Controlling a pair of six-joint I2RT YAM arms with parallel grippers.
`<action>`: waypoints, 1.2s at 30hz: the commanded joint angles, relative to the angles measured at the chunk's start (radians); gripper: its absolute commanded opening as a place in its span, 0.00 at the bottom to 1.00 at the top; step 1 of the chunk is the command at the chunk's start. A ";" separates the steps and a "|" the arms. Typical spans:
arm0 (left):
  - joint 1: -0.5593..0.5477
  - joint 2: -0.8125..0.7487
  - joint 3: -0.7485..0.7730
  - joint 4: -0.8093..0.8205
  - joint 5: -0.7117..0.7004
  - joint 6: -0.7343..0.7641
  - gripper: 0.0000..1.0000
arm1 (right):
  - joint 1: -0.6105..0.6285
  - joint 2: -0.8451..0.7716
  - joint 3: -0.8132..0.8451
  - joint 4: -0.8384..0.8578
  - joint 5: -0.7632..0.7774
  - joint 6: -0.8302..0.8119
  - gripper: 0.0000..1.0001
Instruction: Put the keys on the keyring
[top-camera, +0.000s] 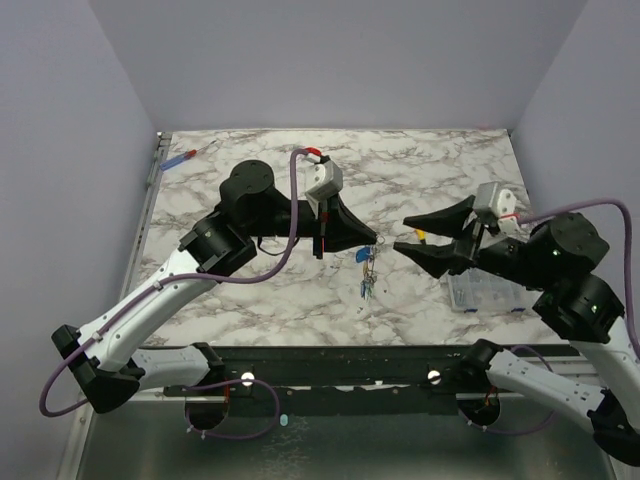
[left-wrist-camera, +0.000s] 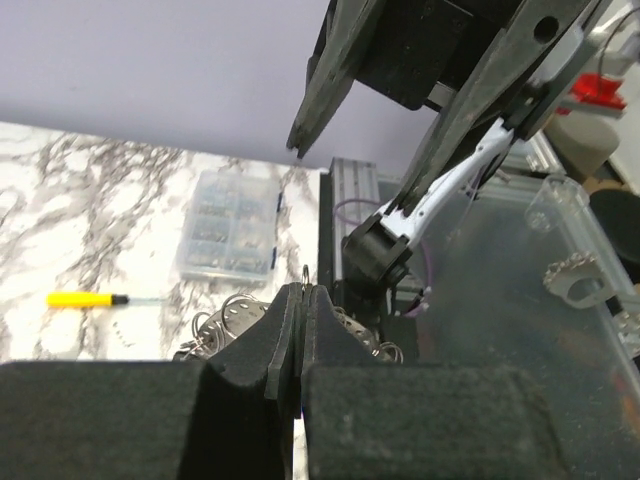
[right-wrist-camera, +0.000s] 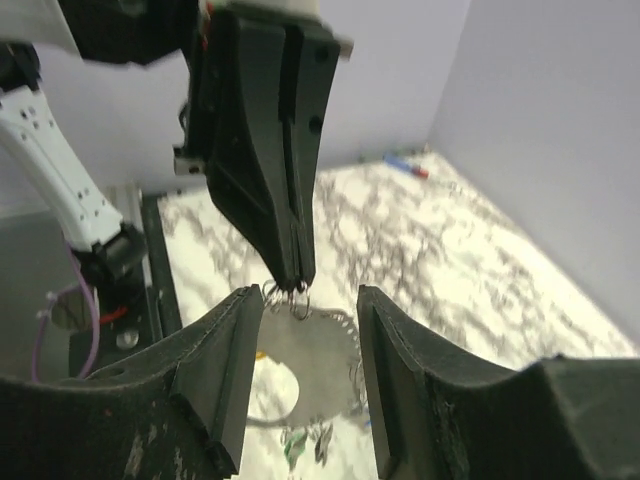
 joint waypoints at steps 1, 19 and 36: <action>-0.002 0.019 0.088 -0.190 -0.037 0.152 0.00 | 0.005 0.106 0.110 -0.428 -0.024 -0.110 0.50; -0.002 0.036 0.123 -0.343 -0.015 0.235 0.00 | 0.005 0.251 0.139 -0.431 -0.146 -0.231 0.47; -0.003 0.044 0.117 -0.343 0.017 0.237 0.00 | 0.004 0.274 0.141 -0.379 -0.187 -0.240 0.41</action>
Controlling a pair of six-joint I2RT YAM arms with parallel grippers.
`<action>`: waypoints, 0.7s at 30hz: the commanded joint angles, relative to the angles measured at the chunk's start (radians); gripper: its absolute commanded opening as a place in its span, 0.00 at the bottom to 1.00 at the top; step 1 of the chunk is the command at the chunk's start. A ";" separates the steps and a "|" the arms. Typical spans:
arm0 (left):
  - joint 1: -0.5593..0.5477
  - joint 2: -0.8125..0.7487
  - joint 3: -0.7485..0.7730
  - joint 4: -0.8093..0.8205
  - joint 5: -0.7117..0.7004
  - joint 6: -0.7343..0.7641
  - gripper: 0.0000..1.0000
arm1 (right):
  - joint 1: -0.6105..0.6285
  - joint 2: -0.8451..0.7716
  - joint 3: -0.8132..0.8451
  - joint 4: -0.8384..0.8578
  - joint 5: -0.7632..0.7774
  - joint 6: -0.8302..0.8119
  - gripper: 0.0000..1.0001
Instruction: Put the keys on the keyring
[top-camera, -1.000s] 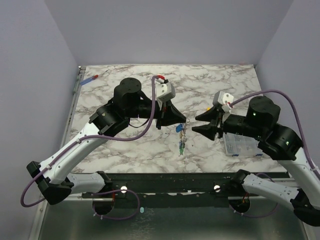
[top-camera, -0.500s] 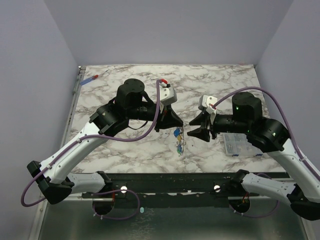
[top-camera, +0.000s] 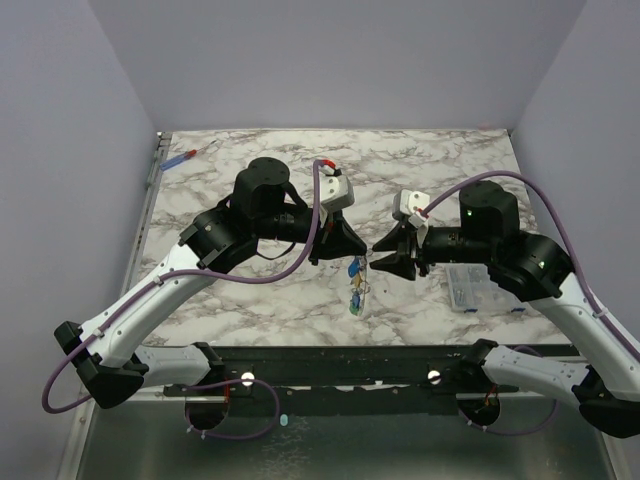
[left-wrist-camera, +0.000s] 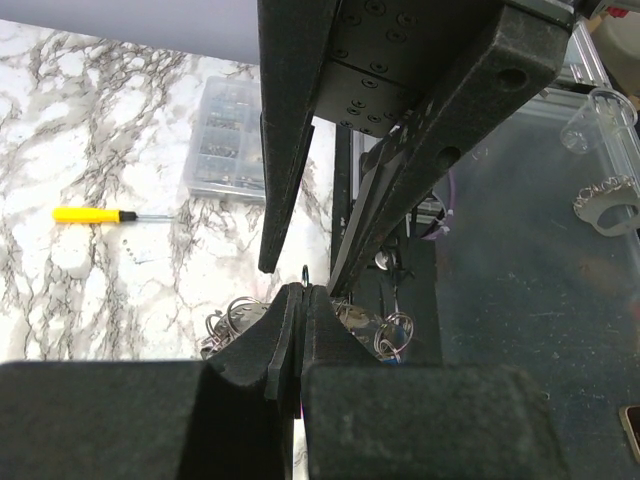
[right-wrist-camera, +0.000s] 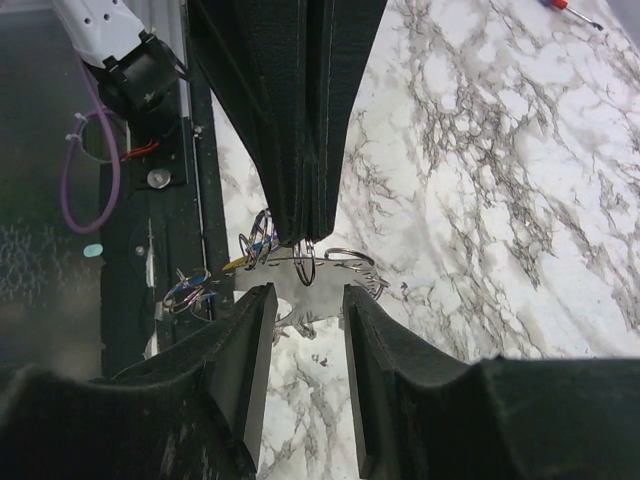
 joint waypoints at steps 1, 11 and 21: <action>-0.002 0.000 0.017 0.016 0.036 0.013 0.00 | 0.003 0.004 0.017 0.034 -0.025 -0.008 0.41; -0.003 0.007 0.015 0.016 0.052 0.010 0.00 | 0.006 0.010 0.008 0.063 -0.019 -0.003 0.33; -0.003 0.011 0.012 0.018 0.058 0.011 0.00 | 0.005 0.025 -0.005 0.072 -0.013 -0.005 0.22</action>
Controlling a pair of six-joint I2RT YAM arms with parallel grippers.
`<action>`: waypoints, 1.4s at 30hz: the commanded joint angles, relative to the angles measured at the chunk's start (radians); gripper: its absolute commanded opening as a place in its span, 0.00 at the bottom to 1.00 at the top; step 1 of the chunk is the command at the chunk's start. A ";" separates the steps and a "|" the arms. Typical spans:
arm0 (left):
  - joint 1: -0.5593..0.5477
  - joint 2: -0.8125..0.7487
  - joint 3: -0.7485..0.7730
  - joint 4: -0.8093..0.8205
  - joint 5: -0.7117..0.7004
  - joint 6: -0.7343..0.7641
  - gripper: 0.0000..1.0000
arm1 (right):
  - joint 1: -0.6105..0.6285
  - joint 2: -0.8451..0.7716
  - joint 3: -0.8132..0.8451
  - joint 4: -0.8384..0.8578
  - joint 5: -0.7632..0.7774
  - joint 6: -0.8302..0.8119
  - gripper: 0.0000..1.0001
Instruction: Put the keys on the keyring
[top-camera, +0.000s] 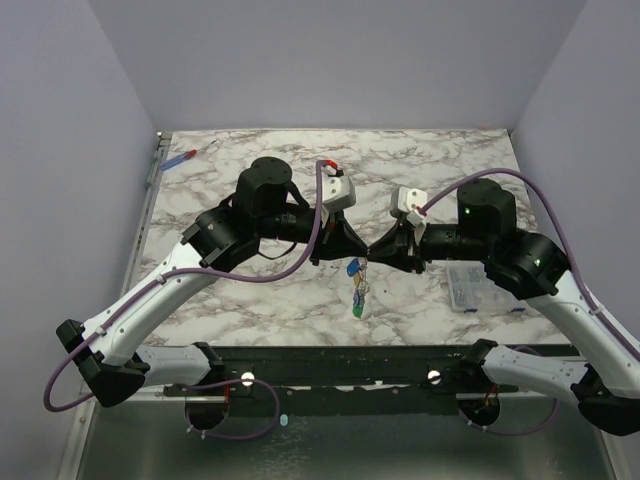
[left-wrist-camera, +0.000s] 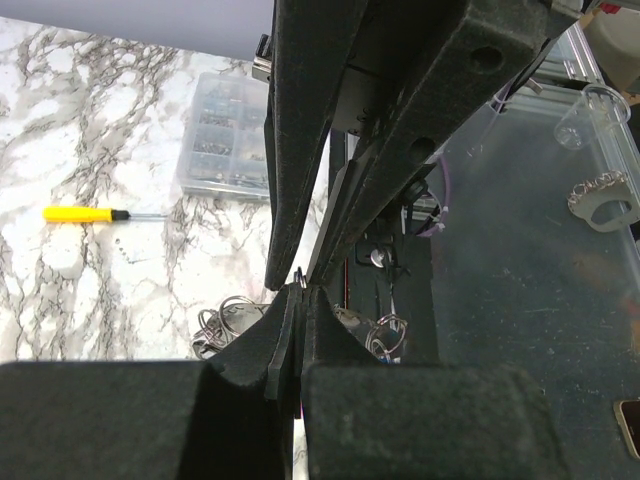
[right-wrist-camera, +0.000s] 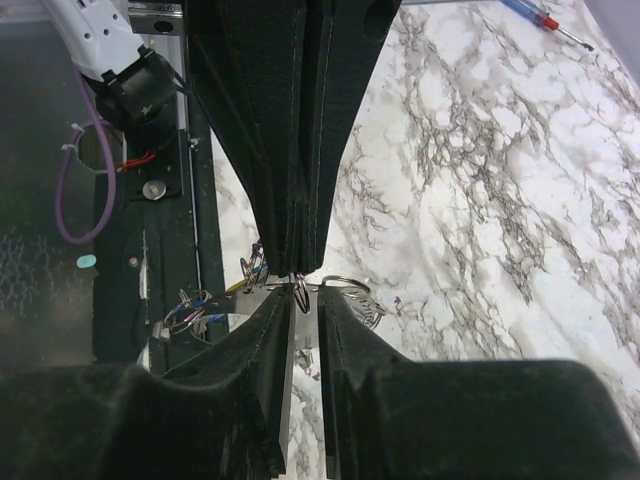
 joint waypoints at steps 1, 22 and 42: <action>-0.003 0.000 0.011 0.018 0.043 0.011 0.00 | 0.005 0.014 -0.007 0.027 -0.005 -0.004 0.21; -0.008 -0.030 0.000 0.034 -0.005 -0.002 0.46 | 0.005 -0.057 -0.119 0.179 0.027 0.011 0.01; -0.007 -0.205 -0.185 0.511 -0.188 -0.209 0.51 | 0.003 -0.358 -0.486 0.864 0.015 0.295 0.01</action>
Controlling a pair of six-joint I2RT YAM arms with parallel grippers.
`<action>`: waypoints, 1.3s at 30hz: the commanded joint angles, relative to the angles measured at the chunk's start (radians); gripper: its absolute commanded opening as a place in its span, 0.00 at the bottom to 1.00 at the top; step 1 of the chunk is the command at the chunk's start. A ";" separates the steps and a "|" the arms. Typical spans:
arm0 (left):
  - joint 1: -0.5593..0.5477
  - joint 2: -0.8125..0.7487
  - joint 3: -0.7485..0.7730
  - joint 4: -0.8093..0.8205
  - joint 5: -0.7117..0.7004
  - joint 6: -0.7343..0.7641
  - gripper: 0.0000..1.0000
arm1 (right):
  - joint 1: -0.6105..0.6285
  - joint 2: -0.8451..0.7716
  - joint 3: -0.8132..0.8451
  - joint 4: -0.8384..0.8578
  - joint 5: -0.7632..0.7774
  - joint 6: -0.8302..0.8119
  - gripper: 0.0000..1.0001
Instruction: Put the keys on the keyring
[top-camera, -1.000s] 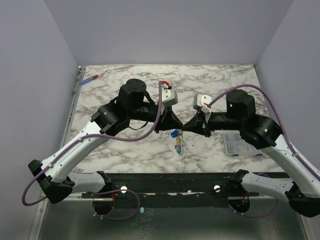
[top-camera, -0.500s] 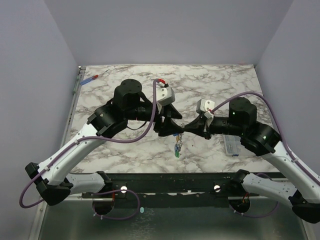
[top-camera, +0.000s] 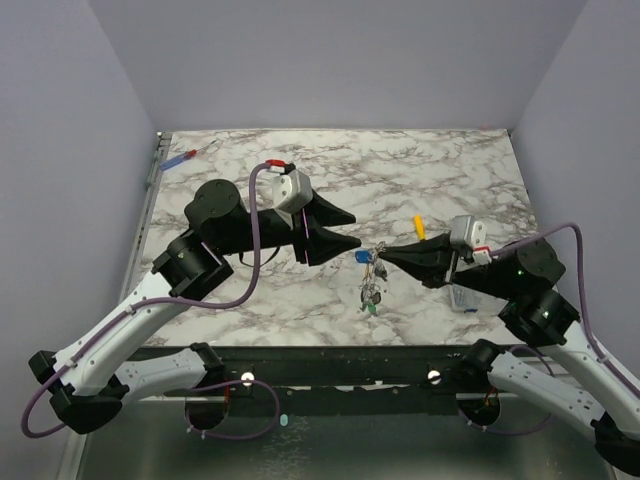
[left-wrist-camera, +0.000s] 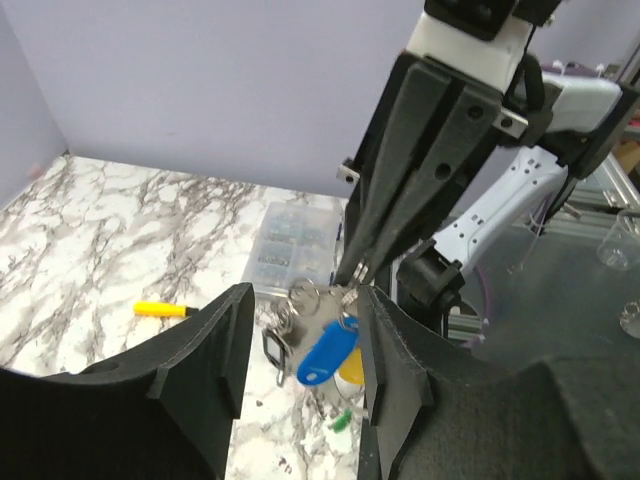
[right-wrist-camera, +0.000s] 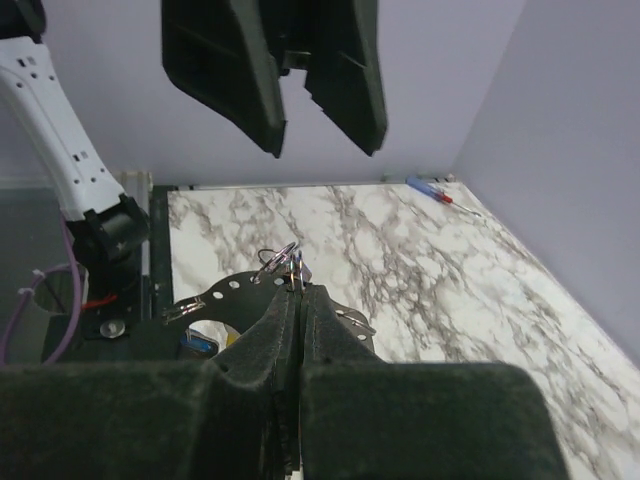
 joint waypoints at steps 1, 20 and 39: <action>-0.005 0.003 -0.034 0.228 -0.035 -0.081 0.53 | 0.004 -0.021 -0.095 0.339 -0.065 0.163 0.01; -0.005 0.062 -0.020 0.284 0.195 -0.109 0.43 | 0.003 0.010 -0.160 0.639 -0.141 0.356 0.01; -0.005 0.072 -0.049 0.283 0.248 -0.145 0.36 | 0.003 0.049 -0.089 0.531 -0.178 0.346 0.01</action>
